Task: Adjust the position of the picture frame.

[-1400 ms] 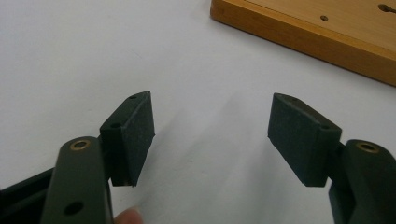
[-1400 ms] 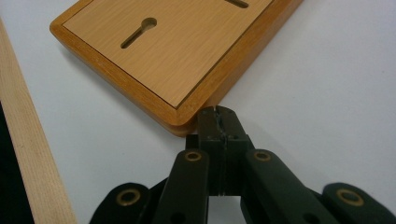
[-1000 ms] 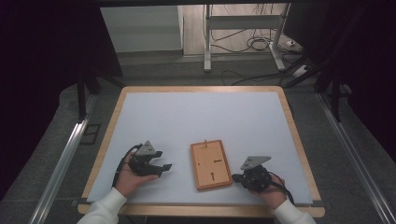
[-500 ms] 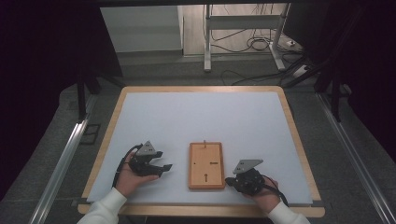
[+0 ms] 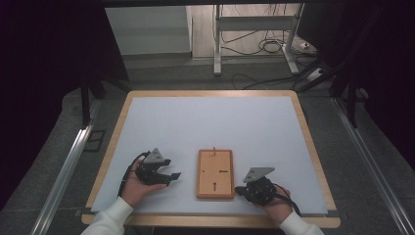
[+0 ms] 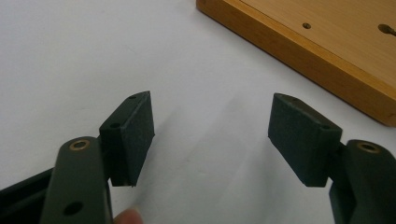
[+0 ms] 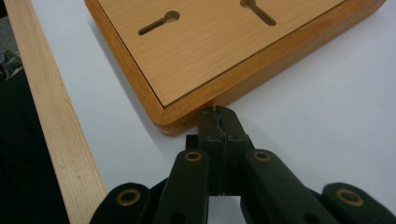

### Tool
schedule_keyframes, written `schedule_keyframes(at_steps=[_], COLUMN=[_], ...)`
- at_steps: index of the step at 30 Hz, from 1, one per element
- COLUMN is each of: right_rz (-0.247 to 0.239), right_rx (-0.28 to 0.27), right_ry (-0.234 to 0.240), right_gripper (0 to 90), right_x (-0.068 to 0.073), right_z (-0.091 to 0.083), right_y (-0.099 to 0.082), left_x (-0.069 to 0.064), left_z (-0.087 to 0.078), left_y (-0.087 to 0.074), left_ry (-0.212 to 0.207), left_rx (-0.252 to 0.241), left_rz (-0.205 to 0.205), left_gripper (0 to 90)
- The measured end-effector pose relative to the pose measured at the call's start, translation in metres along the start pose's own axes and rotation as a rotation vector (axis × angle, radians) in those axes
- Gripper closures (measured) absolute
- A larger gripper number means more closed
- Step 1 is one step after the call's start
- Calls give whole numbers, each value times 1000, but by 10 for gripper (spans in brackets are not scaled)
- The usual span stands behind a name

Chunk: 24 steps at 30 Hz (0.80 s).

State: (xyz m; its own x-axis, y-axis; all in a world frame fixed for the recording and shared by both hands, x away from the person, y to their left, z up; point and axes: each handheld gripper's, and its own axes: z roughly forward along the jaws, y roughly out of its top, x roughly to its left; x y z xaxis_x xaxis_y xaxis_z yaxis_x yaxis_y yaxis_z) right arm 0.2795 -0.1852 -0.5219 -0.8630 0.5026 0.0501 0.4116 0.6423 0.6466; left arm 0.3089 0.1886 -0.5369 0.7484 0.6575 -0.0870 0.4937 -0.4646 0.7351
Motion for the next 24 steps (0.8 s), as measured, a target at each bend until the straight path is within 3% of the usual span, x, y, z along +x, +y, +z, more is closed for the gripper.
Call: schedule_keyframes(at_steps=[5,9,16,24], right_rz=[3,17,118,177], right_rx=[-16,-55,-115,-127], right_ry=[8,-21,-76,-123], right_gripper=[894,894,891,845], right_x=[-3,-10,-36,-51], right_z=[-1,-12,-34,-45], right_y=[1,1,-16,-34], left_x=[1,2,2,2], left_z=[-1,-2,-1,3], left_y=[0,-1,0,1], left_ry=[0,1,3,-2], left_rx=[-2,-7,-5,1], left_rz=[-1,-6,-5,1], left_gripper=[311,311,311,311])
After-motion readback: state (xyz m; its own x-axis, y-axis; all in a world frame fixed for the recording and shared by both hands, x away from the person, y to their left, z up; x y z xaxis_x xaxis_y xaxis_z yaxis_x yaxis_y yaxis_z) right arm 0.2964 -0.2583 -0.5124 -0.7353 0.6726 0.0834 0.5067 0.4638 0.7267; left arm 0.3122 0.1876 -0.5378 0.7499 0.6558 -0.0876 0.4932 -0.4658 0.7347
